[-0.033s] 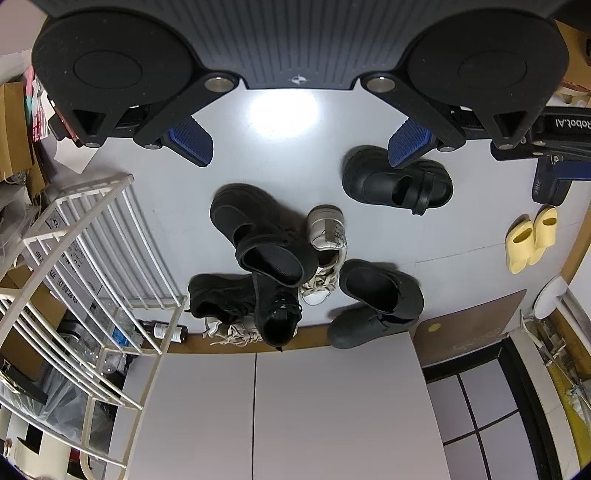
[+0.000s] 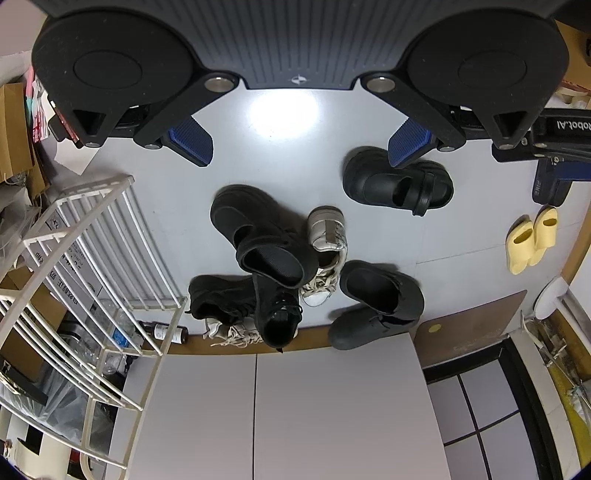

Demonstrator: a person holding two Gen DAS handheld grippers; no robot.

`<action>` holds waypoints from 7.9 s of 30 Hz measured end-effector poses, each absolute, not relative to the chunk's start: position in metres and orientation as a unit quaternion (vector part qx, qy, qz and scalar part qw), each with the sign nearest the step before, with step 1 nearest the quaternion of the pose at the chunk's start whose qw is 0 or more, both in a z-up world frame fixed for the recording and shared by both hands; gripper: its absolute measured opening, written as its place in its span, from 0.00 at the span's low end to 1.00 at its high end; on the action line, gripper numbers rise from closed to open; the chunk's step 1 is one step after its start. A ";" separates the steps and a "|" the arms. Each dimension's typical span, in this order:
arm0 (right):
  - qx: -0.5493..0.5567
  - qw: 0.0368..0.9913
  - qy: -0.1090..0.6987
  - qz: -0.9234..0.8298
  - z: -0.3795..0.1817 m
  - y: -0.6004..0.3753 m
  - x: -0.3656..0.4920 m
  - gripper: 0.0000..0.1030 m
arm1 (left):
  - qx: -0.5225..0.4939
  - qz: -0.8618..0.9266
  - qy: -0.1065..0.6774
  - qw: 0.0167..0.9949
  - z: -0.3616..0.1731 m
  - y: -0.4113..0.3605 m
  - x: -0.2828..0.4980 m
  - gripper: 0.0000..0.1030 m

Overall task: Organize scattered shoes
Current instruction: 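Move the left tool toward the black strap clog on the floor, then close the left tool on the heel of the black strap clog, then lift the black strap clog with the left tool toward the white shoe rack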

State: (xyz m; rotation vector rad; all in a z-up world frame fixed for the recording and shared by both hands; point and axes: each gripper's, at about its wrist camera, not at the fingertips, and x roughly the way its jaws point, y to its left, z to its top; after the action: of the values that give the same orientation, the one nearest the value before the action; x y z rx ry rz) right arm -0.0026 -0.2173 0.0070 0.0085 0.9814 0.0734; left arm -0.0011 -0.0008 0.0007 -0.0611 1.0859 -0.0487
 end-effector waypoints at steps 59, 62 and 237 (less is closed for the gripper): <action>0.025 0.890 0.453 0.042 0.011 -0.219 -0.006 1.00 | -0.040 -0.054 0.488 0.870 0.014 -0.001 0.008 0.96; 0.026 0.891 0.452 0.044 0.012 -0.220 -0.005 1.00 | -0.040 -0.055 0.489 0.870 0.014 0.000 0.009 0.96; 0.050 0.812 0.577 0.067 -0.246 -0.367 0.066 0.94 | 0.088 -0.179 0.503 0.841 -0.215 -0.029 0.170 0.16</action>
State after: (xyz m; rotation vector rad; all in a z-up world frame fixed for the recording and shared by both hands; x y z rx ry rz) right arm 0.0657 -0.3665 -0.2463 0.1062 1.2331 0.1429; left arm 0.1698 -0.0289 -0.2148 0.1850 1.0620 -0.3776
